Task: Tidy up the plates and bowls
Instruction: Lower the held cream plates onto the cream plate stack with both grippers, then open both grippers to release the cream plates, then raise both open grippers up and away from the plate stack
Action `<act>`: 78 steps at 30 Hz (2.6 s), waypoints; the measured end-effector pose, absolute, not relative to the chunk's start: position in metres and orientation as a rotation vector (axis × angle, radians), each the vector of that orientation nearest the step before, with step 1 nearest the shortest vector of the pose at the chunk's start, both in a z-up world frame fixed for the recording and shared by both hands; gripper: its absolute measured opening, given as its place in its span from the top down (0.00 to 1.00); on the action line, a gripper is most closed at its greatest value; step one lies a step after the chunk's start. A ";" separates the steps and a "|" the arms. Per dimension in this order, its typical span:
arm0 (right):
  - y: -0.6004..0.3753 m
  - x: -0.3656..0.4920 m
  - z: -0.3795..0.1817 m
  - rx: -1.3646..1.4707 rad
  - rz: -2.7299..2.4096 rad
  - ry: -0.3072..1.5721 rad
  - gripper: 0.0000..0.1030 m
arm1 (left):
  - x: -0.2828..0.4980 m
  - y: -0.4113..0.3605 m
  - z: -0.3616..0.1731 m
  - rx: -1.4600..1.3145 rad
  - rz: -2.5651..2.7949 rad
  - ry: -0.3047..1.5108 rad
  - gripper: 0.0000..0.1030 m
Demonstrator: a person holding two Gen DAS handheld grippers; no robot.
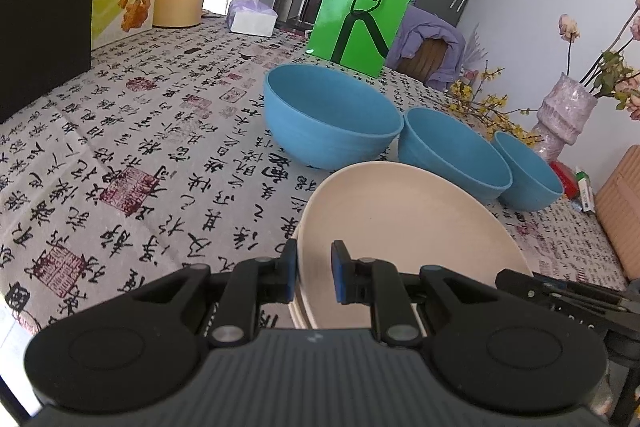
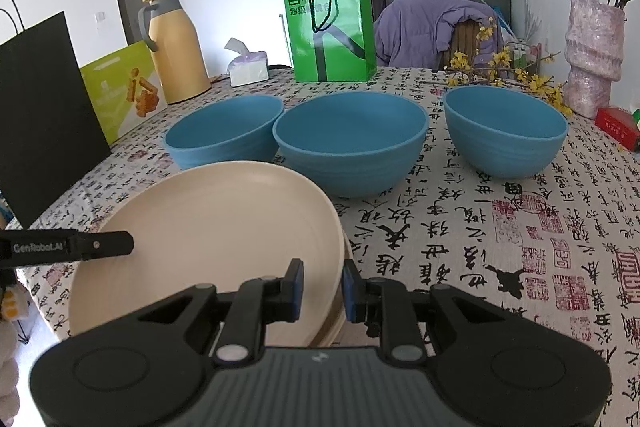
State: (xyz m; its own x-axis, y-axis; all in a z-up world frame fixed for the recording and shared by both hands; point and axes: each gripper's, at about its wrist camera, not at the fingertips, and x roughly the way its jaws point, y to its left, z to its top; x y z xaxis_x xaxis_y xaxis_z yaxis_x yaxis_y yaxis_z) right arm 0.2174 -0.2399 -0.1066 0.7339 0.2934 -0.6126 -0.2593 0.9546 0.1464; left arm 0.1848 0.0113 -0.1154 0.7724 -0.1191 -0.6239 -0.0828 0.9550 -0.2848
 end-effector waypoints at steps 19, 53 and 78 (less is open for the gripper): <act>-0.232 0.222 -0.110 -0.026 0.284 0.652 0.81 | 0.192 0.004 -0.120 -0.231 -0.018 0.667 0.83; -0.259 0.217 -0.094 0.092 0.318 0.613 0.11 | 0.180 0.018 -0.107 -0.266 0.003 0.613 0.19; -0.270 0.227 -0.089 0.117 0.284 0.607 0.00 | 0.167 0.019 -0.089 -0.225 -0.022 0.483 0.00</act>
State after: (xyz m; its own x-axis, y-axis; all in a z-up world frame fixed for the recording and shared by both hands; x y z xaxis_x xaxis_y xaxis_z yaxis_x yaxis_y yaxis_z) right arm 0.2274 -0.2697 -0.0889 0.7839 0.2968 -0.5454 -0.2284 0.9546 0.1912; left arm 0.1672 0.0188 -0.0892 0.8857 -0.0737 -0.4583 -0.0325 0.9751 -0.2195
